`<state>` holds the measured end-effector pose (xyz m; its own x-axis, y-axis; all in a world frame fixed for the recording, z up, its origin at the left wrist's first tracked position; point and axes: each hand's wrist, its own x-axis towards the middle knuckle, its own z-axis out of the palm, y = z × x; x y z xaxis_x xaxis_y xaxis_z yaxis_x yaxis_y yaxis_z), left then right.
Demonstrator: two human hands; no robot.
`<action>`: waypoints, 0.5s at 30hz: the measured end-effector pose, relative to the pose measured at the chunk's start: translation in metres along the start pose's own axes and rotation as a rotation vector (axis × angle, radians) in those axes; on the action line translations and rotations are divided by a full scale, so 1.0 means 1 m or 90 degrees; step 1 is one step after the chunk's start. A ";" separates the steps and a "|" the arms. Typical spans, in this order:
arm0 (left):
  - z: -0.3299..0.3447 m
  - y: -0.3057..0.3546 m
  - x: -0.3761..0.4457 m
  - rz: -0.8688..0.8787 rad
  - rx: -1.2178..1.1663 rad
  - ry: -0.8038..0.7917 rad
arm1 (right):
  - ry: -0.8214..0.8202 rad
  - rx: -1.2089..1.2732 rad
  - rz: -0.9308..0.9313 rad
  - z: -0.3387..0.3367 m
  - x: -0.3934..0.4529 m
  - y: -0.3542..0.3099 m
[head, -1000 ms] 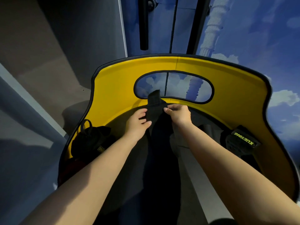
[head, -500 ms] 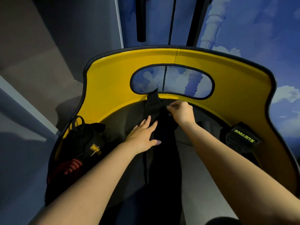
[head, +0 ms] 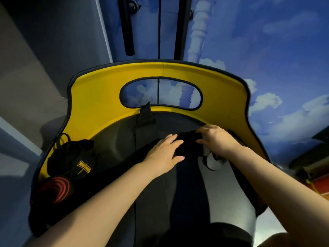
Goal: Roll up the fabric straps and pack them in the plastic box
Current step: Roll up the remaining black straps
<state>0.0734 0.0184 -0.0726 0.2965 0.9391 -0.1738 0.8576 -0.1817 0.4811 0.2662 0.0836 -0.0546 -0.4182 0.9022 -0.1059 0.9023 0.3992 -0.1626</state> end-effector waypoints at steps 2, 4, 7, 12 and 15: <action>0.005 0.016 0.007 0.015 -0.005 -0.026 | -0.039 -0.055 -0.009 -0.005 -0.011 0.009; 0.009 0.029 0.014 0.034 0.012 -0.041 | -0.074 -0.136 -0.035 -0.008 -0.024 0.020; 0.015 0.042 0.023 0.062 0.053 -0.072 | -0.160 -0.230 -0.059 -0.009 -0.042 0.037; 0.023 0.049 0.025 0.054 0.086 -0.117 | -0.148 -0.285 -0.081 0.000 -0.058 0.054; 0.024 0.047 0.022 0.050 0.080 -0.123 | 0.020 -0.209 -0.137 0.001 -0.062 0.057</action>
<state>0.1306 0.0235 -0.0739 0.4285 0.8499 -0.3066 0.8709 -0.2982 0.3907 0.3437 0.0501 -0.0582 -0.6026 0.7948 -0.0720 0.7820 0.6060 0.1457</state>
